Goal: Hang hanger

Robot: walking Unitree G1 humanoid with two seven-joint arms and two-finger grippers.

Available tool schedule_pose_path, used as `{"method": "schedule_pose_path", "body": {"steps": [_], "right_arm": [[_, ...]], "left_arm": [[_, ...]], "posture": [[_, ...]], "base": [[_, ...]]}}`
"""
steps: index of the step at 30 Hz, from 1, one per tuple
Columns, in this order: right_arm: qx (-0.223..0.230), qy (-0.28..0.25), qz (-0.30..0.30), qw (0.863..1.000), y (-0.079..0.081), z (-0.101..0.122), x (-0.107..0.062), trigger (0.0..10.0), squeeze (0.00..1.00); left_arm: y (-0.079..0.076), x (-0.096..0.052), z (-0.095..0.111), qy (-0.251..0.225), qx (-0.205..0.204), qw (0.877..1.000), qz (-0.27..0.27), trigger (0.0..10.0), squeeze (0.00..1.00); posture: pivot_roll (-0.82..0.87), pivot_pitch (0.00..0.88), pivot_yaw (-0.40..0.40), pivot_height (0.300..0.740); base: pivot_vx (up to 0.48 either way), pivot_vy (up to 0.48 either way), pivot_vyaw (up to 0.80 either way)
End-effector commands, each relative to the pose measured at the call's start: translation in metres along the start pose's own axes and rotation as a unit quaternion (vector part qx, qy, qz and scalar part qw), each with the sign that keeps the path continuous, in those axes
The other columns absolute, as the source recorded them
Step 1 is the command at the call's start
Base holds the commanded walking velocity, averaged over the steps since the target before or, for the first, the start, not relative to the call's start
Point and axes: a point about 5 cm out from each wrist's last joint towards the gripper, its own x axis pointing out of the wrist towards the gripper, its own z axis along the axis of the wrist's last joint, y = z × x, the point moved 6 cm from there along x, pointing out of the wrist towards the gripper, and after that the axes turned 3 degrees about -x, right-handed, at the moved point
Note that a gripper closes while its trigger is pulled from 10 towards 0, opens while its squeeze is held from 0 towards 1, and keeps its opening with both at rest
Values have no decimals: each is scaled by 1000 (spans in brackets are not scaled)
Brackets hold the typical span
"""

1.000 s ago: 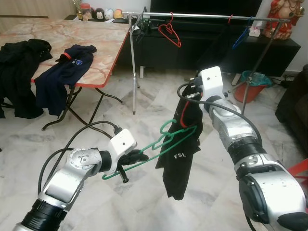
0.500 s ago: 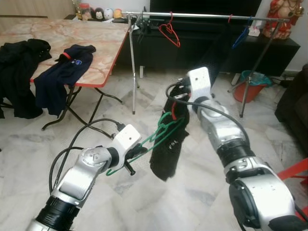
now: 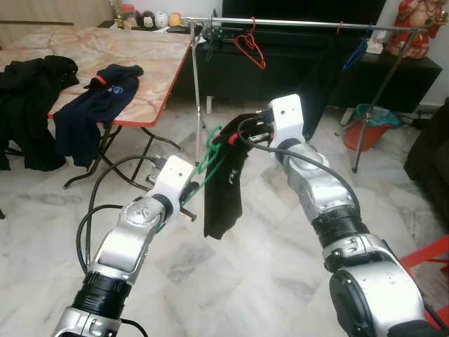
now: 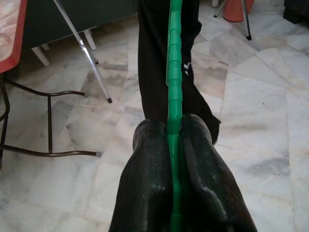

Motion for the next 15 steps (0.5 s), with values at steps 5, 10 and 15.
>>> {"method": "schedule_pose_path", "body": {"steps": [5,10,15], "right_arm": [[-4,13,-15,1000,-3,-6,-4,10000,0],[-20,21,-31,999,-14,-11,-5,10000,0],[-32,26,-38,998,-20,-14,-5,10000,0]], "left_arm": [[-14,-2,19,-34,23,999,-25,10000,0],[-18,-7,12,-8,40,998,-53,10000,0],[-3,-9,7,14,53,998,-22,10000,0]], "posture": [[154,0,-49,740],[159,0,-48,740],[161,0,-48,740]], "base": [[0,0,0],[0,0,0],[0,0,0]]}}
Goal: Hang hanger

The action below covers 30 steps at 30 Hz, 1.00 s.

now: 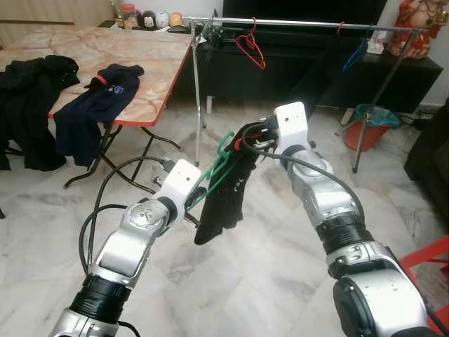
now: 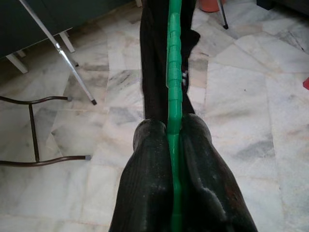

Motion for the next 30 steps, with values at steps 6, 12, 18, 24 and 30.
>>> {"method": "schedule_pose_path", "body": {"steps": [6,12,18,24,30], "right_arm": [[-29,12,-17,999,-10,-7,1,10000,0],[-64,41,-13,997,-10,-27,-1,10000,0],[-106,69,14,992,1,-49,-6,10000,0],[-192,72,19,979,-6,-62,-8,10000,0],[-219,68,33,973,-8,-61,-7,10000,0]], "left_arm": [[24,-8,-6,40,18,998,55,10000,0],[29,-9,-10,47,5,996,74,10000,0],[23,-10,-12,52,1,996,72,10000,0],[7,-14,-19,73,11,997,23,10000,0],[7,-15,-26,91,22,995,24,10000,0]], "posture": [[168,0,-45,740],[171,0,-44,740],[163,0,-40,740],[172,0,-44,740],[170,0,-45,740]], "base": [[0,0,0],[0,0,0],[0,0,0],[0,0,0],[0,0,0]]}}
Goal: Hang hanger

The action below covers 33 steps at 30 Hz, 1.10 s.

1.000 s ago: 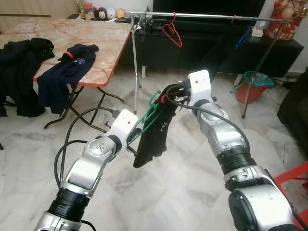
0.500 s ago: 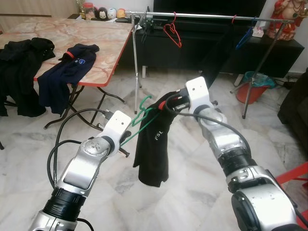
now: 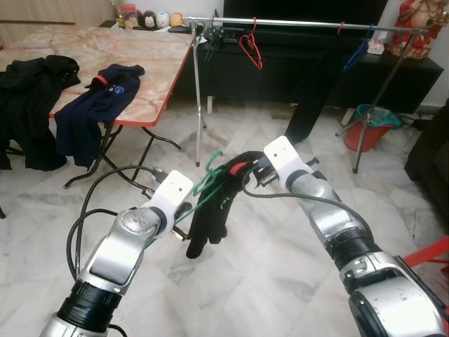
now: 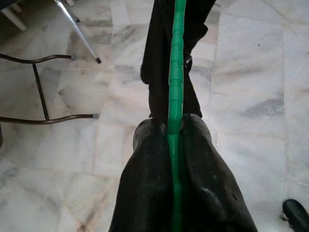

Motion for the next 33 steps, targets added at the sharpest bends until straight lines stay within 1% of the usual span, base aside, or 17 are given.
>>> {"method": "schedule_pose_path", "body": {"steps": [1,4,5,9,13,16,18,19,20,21,22,23,24,25,26,30,33], "right_arm": [[-22,2,4,1000,-4,-3,0,10000,0],[-32,3,7,999,-3,-4,0,10000,0],[-49,6,8,999,-3,-8,0,10000,0],[-75,11,6,997,-5,-14,0,10000,0],[-78,11,6,997,-5,-14,0,10000,0],[-57,4,13,998,-2,-11,1,10000,0],[-56,0,14,998,1,-10,1,10000,0],[-58,-1,13,998,1,-10,1,10000,0],[-58,-1,13,998,1,-10,1,10000,0],[-59,-2,14,998,1,-10,1,10000,0],[-59,-2,14,998,1,-10,1,10000,0],[-56,-3,14,998,2,-9,2,10000,0],[-56,-3,14,998,2,-9,2,10000,0],[-32,-8,19,999,4,-4,3,10000,0],[-32,-8,19,999,4,-4,3,10000,0],[32,-46,26,998,5,24,5,10000,0],[35,-80,29,996,3,43,3,10000,0]], "left_arm": [[6,-2,4,0,12,1000,19,10000,0],[5,-3,4,0,12,1000,17,10000,0],[3,-4,4,3,19,1000,10,10000,0],[1,-6,3,8,30,1000,-1,10000,0],[1,-7,2,10,37,999,-5,10000,0],[1,-7,8,-10,25,1000,-5,10000,0],[-15,-10,20,-49,-5,997,-56,10000,0],[-22,-12,25,-64,-9,995,-78,10000,0],[-22,-12,25,-64,-9,995,-78,10000,0],[-28,-15,29,-77,-13,992,-100,10000,0],[-28,-15,29,-77,-13,992,-100,10000,0],[-36,-21,35,-96,-15,987,-129,10000,0],[-36,-21,35,-96,-15,987,-129,10000,0],[-48,-29,41,-121,-22,977,-175,10000,0],[-48,-29,41,-121,-22,977,-175,10000,0],[-64,-33,44,-140,-27,965,-220,10000,0],[-73,-35,44,-146,-23,958,-244,10000,0]], "posture": [[171,0,-44,740],[174,0,-43,740],[179,0,-44,740],[182,0,-45,740],[184,0,-44,740],[182,0,-45,740],[184,0,-45,740],[185,0,-45,740],[185,0,-45,740],[186,0,-45,740],[186,0,-45,740],[185,0,-45,740],[185,0,-45,740],[185,0,-47,740],[185,0,-47,740],[180,0,-49,740],[175,0,-48,740]], "base": [[0,0,0],[0,0,0],[0,0,0],[0,0,0],[0,0,0],[0,0,0],[0,0,0],[0,0,0],[0,0,0],[0,0,0],[0,0,0],[0,0,0],[0,0,0],[0,0,0],[0,0,0],[0,0,0],[0,0,0]]}}
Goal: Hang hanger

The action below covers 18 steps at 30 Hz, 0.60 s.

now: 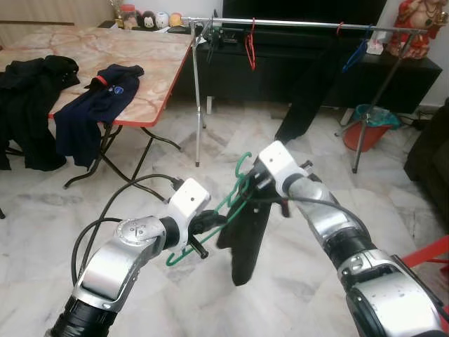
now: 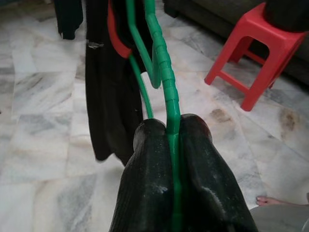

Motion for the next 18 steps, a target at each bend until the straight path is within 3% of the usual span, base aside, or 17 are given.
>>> {"method": "schedule_pose_path", "body": {"steps": [1,3,4,6,12,15,18], "right_arm": [[-2,-60,3,998,-4,38,1,10000,0],[-5,-66,5,998,-5,42,0,10000,0],[-2,-97,17,995,-4,58,-2,10000,0],[0,-112,26,993,-3,67,-4,10000,0],[13,-122,58,991,9,76,-6,10000,0],[-8,-117,94,989,23,79,-10,10000,0],[-3,-113,113,987,34,83,-13,10000,0]], "left_arm": [[-17,0,17,-34,23,998,-44,10000,0],[-18,1,16,-32,23,998,-46,10000,0],[-20,1,17,-38,17,997,-58,10000,0],[-21,2,18,-42,14,997,-62,10000,0],[-20,5,21,-58,2,996,-62,10000,0],[-17,8,14,-38,18,998,-54,10000,0],[-6,14,12,-32,17,999,-13,10000,0]], "posture": [[175,0,-48,740],[175,0,-48,740],[166,0,-45,740],[161,0,-43,740],[159,0,-45,740],[156,0,-44,740],[156,0,-45,740]], "base": [[0,0,0],[0,0,0],[0,0,0],[0,0,0],[0,0,0],[0,0,0],[0,0,0]]}}
